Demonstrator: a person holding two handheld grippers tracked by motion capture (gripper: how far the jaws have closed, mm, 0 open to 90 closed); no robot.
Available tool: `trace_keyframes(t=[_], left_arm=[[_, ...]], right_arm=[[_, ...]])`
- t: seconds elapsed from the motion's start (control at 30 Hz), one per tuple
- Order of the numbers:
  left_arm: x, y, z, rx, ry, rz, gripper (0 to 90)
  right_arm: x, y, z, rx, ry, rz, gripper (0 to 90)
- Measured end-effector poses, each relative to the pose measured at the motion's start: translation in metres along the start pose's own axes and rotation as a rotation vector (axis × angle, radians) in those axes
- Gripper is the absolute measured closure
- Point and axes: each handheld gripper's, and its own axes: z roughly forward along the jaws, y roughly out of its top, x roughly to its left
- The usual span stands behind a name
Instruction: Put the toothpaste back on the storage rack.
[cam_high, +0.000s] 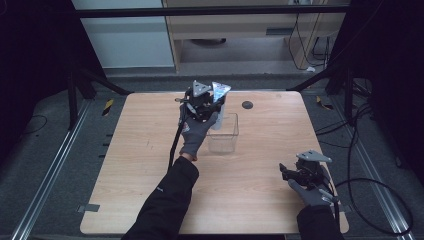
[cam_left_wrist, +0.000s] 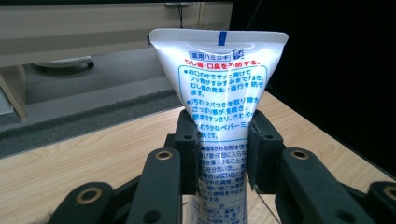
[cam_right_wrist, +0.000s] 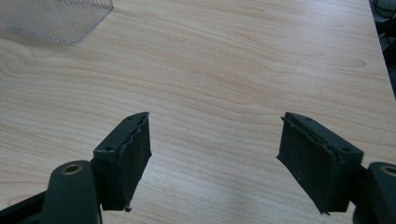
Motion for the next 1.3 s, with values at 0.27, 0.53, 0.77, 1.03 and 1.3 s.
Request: trace_keyframes(t=[0.27,0.53,0.77,1.03,1.3], left_arm=[[0.002,-0.006,0.01,0.013,-0.008,-0.002,68.7],[0.004,-0.017,0.017,0.036,-0.009,0.01,68.8],[0.005,-0.03,0.023,0.068,-0.017,0.019,68.7],[0.003,-0.048,0.03,0.102,-0.015,0.028,68.7],[0.001,-0.06,0.036,0.132,-0.02,0.038,68.2]], right_arm=[[0.0,0.0,0.0,0.0,-0.002,-0.004,24.8],[0.0,0.0,0.0,0.001,-0.002,-0.002,24.8],[0.0,0.0,0.0,0.001,-0.001,-0.002,24.8],[0.001,0.0,0.0,0.002,-0.001,-0.001,24.8],[0.0,0.0,0.0,0.002,0.001,-0.002,24.8]])
